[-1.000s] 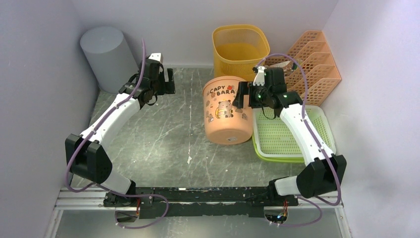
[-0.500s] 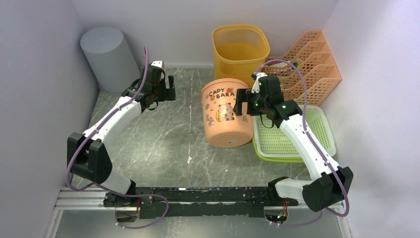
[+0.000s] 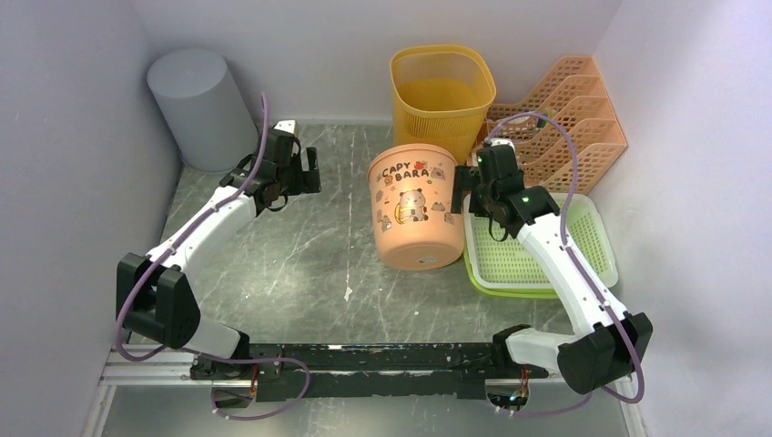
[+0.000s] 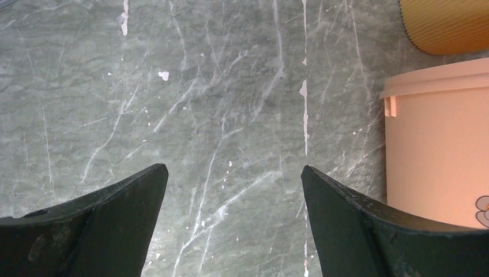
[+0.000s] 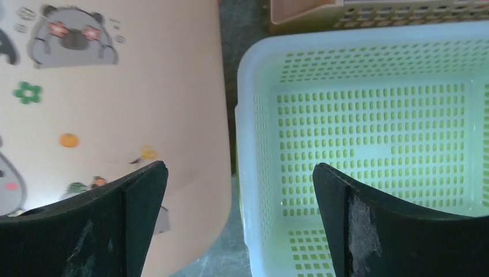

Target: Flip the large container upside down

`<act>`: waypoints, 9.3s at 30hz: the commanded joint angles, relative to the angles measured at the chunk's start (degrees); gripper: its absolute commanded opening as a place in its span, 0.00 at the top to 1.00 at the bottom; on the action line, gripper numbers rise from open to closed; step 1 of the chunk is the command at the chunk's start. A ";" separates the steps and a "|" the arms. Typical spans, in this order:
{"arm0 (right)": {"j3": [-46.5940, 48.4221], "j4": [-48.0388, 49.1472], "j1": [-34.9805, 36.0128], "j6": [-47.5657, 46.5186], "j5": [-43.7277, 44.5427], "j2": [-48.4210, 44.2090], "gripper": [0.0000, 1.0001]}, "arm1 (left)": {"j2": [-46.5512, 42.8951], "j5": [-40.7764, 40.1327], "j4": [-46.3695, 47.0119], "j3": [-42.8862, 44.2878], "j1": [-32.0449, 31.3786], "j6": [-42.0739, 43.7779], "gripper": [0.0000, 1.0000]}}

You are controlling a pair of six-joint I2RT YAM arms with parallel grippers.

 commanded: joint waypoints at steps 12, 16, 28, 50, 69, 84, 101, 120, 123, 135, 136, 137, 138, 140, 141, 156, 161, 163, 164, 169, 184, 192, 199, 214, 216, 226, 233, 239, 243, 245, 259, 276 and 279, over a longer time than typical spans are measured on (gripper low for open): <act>-7.20 -1.64 6.76 3.81 -3.56 -1.46 0.00 | 0.27 1.27 5.26 -4.52 0.27 -0.60 0.01; -7.08 -0.16 9.42 4.92 -5.72 -0.96 0.00 | 3.91 0.72 8.76 -6.46 0.25 -1.42 0.01; -6.57 0.99 10.58 3.88 -2.64 0.25 0.00 | 12.28 -0.25 13.19 -7.29 0.25 -2.47 0.01; -4.09 15.91 24.01 -4.43 -25.16 3.56 0.00 | 24.95 4.76 14.10 15.42 5.41 7.87 0.01; 10.05 20.46 2.34 -28.81 -45.73 16.73 0.01 | 6.41 2.39 7.92 1.63 9.98 10.61 0.01; 2.74 43.97 -3.31 -26.05 -64.58 23.57 0.04 | 2.74 4.89 5.77 -1.48 9.98 10.92 0.01; 4.63 46.56 -3.77 -20.74 -78.57 29.85 0.12 | 0.99 4.24 5.41 -4.66 10.00 11.63 0.01; -17.40 32.74 3.08 -18.51 -74.45 4.05 0.08 | 12.82 6.88 9.57 6.41 9.94 11.76 0.01; -20.00 35.63 3.27 -15.11 -73.49 2.75 0.08 | 12.33 7.63 9.72 6.82 9.92 11.27 0.01; -21.06 42.50 7.87 -0.48 -64.11 3.37 0.07 | 7.82 6.15 8.05 3.03 9.92 12.01 0.01; -21.43 43.93 7.93 0.95 -64.24 3.12 0.08 | 7.71 6.20 7.88 2.85 9.92 12.10 0.01; -22.10 45.50 9.86 2.47 -64.28 2.79 0.08 | 7.67 6.28 7.93 2.68 9.92 12.18 0.01; -22.55 46.87 10.72 3.71 -64.15 2.40 0.08 | 7.69 6.41 7.94 2.57 9.92 12.16 0.01; -23.04 49.17 12.59 5.60 -63.78 1.64 0.09 | 7.95 6.39 7.80 2.63 9.92 12.08 0.01; -23.06 49.64 13.50 6.18 -63.57 1.23 0.10 | 8.11 6.50 7.93 2.64 9.92 12.03 0.01; -30.20 60.69 19.71 17.25 -49.80 -3.90 0.22 | 8.89 8.24 8.00 2.35 9.92 12.84 0.01; -32.00 67.86 22.92 22.06 -43.65 -2.14 0.36 | 7.75 8.00 7.49 2.58 9.92 13.52 0.01; -32.56 69.50 23.79 23.39 -41.15 -2.42 0.47 | 7.34 8.33 7.54 2.42 9.92 13.48 0.01; -32.83 70.13 24.13 24.03 -40.19 -2.61 0.53 | 7.17 8.61 7.65 2.34 9.92 13.28 0.01; -33.39 69.67 24.74 24.99 -37.06 -3.94 0.92 | 5.52 9.03 7.38 1.67 9.92 12.65 0.01; -24.92 91.87 23.27 34.13 -47.90 7.94 1.00 | -7.80 4.26 2.52 3.42 19.79 10.72 0.01; -11.94 121.82 23.30 51.80 -52.23 29.43 1.00 | -10.45 7.36 3.44 10.78 22.66 7.06 0.01; -3.20 149.71 23.50 73.87 -46.54 52.83 1.00 | -11.60 4.58 4.09 14.63 22.83 8.86 0.01; -17.62 150.03 17.77 72.43 -52.10 54.85 1.00 | -10.44 6.17 5.78 17.07 22.79 8.55 0.01; -20.85 150.02 15.20 72.62 -54.38 54.17 1.00 | -10.40 6.38 5.94 16.71 22.83 8.55 0.01; -29.95 149.58 5.56 73.08 -61.51 53.22 0.89 | -9.98 6.79 6.63 14.82 22.84 8.36 0.01; -34.01 146.76 2.03 69.54 -62.60 54.71 0.66 | -9.93 7.47 7.52 11.91 22.84 7.81 0.01; -32.12 143.09 -0.30 65.94 -64.55 57.99 0.59 | -9.49 7.84 7.77 10.66 22.84 7.77 0.01; -28.83 135.08 -0.89 61.02 -65.68 58.95 0.58 | -9.06 7.25 7.34 10.59 22.81 8.48 0.01; -27.13 128.27 -0.88 56.65 -65.50 58.12 0.58 | -9.12 7.02 7.27 10.42 22.84 8.67 0.01; -18.62 71.81 1.90 22.52 -47.12 40.86 0.50 | -9.41 6.59 6.42 9.35 22.84 10.10 0.01; 11.15 40.69 17.32 11.04 -30.44 45.50 0.47 | -5.28 14.70 1.25 20.66 22.83 8.44 0.01; 19.26 40.10 22.20 12.18 -32.22 51.54 0.47 | -5.84 15.54 1.90 21.30 22.84 7.37 0.01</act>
